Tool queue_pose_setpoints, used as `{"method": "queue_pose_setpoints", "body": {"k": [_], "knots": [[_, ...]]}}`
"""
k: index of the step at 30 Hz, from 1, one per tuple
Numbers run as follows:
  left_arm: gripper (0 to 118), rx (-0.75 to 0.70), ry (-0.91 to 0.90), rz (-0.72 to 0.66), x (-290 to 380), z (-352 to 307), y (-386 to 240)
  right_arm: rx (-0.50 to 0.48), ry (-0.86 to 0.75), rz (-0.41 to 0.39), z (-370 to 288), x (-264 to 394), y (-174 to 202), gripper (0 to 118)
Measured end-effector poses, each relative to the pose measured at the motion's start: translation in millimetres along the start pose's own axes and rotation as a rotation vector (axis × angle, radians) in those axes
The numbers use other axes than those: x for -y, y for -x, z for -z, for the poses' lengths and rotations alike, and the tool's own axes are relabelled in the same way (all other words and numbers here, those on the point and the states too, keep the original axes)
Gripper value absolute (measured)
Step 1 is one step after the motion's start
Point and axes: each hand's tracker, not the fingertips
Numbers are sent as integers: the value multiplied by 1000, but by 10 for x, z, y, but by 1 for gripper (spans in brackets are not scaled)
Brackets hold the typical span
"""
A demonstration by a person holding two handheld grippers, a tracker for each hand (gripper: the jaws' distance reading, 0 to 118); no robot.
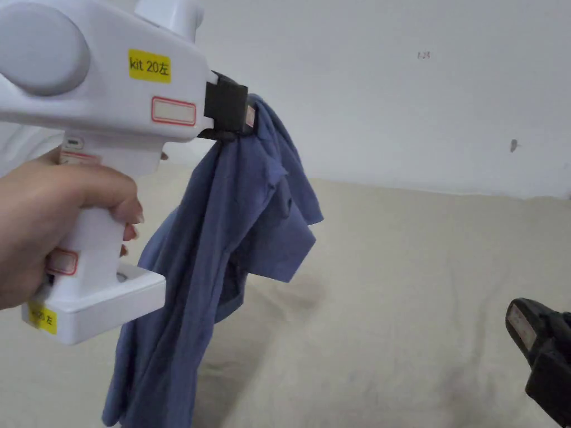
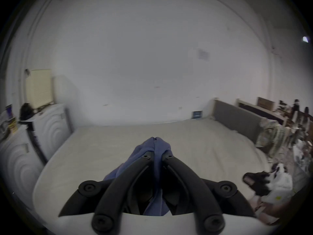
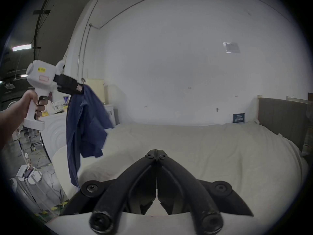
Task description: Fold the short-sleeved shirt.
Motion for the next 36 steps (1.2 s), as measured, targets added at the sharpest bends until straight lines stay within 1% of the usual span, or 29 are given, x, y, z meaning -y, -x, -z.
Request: {"method": "queue_pose_setpoints", "body": {"k": [3,6,8,11,13,15,16,18,19,20,25,27,30,33,35,36], "knots": [[7,168,30,13,-44,345,-569,71,-52,15,-249,-94,-224,0],[7,257,79,38,163,796,-1056,143,-75,30,-456,-122,-452,0],[7,311,151,37,452,1209,-1393,204,-69,30,-571,-97,-610,0],[7,346,349,42,1072,1894,-1771,255,-26,44,-669,-6,-807,0],[7,382,486,16,1552,2285,-1939,261,19,70,-687,81,-907,0],[11,358,601,-5,2003,2534,-2047,272,65,82,-688,182,-976,0],[21,352,637,-15,2193,2617,-2073,283,92,83,-676,239,-1008,0],[85,348,640,-16,2439,2644,-2098,283,121,91,-666,328,-1044,0],[112,352,629,-14,2516,2647,-2083,277,128,97,-663,361,-1055,0],[116,351,625,-13,2562,2640,-2071,275,136,99,-653,383,-1060,0],[115,349,589,-43,2377,2402,-1910,274,149,83,-614,409,-1029,0],[115,347,536,-67,2207,2215,-1804,270,138,82,-613,378,-1014,0],[115,353,399,-80,1929,1784,-1591,258,106,90,-632,300,-976,0],[115,281,241,-65,1761,1199,-1331,244,65,80,-651,238,-926,0],[115,192,103,-103,1777,795,-1146,247,2,61,-688,230,-879,0],[112,130,30,-133,1821,614,-1068,252,-28,58,-712,238,-854,0]]}}
